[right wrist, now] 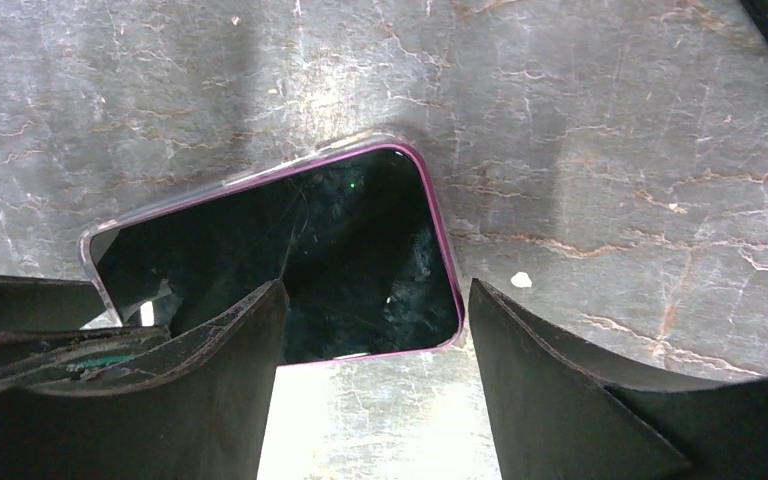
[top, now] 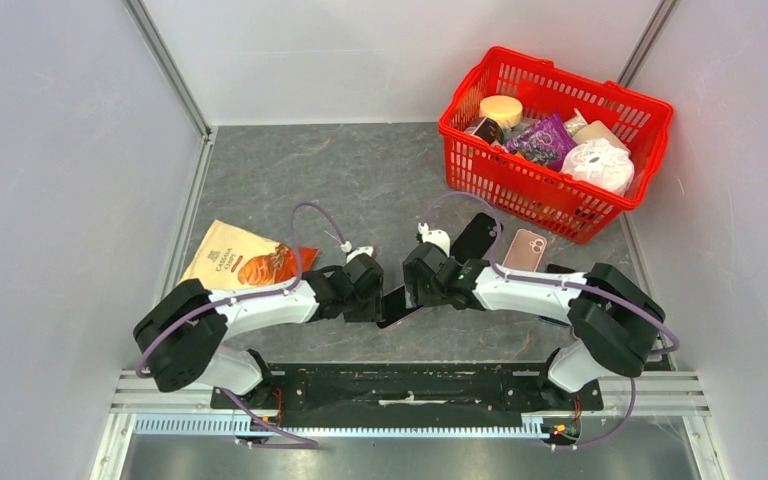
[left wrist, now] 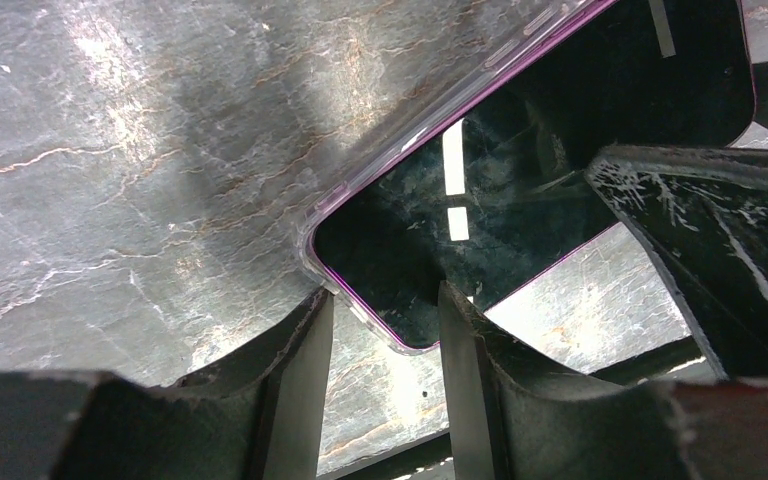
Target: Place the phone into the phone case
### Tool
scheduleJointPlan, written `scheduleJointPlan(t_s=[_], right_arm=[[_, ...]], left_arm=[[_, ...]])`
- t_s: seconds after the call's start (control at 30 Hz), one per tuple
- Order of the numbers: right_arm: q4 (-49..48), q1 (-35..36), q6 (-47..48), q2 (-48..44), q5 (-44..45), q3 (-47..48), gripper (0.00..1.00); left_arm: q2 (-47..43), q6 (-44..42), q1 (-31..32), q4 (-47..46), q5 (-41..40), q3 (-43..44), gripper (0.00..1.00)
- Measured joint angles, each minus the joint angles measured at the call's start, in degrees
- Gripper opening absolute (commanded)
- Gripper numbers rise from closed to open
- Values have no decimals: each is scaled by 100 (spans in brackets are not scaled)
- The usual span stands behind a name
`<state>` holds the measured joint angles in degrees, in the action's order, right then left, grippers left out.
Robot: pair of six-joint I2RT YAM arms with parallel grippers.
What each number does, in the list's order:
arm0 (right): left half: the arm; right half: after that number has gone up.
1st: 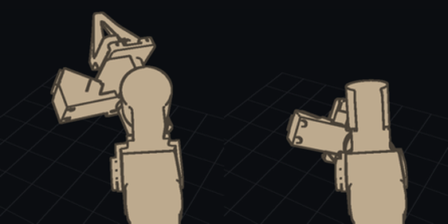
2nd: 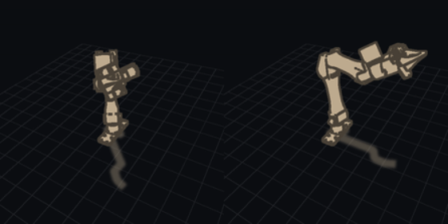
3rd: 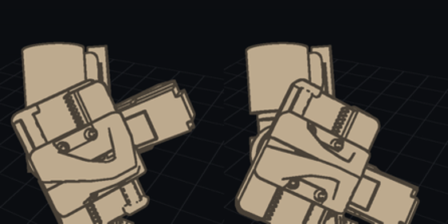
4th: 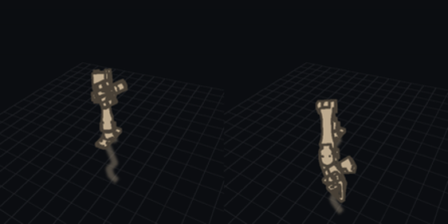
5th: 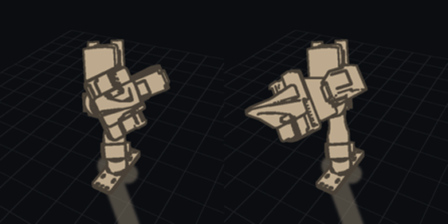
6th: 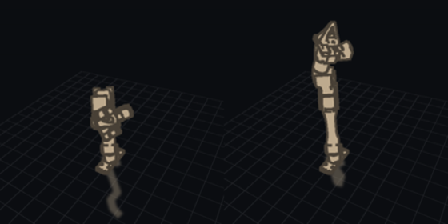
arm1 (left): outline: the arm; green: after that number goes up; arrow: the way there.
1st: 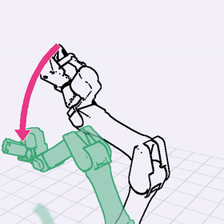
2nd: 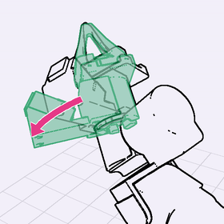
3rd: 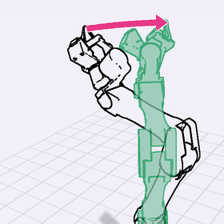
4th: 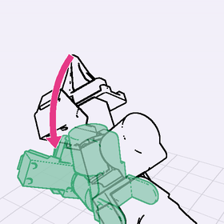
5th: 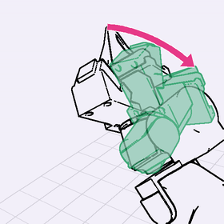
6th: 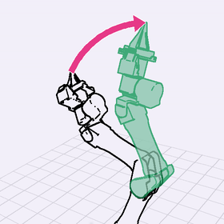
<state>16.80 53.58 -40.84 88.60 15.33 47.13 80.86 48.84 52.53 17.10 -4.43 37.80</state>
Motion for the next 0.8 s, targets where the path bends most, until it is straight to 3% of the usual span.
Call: scheduleJointPlan(t_s=[0.53,0.8], right_arm=[[-39,-448,404,-529,-507,-243,67],[-31,-468,267,-555,-431,-376,60]], left_arm=[[505,-4,63,-81,-122,352,47],[726,-151,-273,48,138,599,47]])
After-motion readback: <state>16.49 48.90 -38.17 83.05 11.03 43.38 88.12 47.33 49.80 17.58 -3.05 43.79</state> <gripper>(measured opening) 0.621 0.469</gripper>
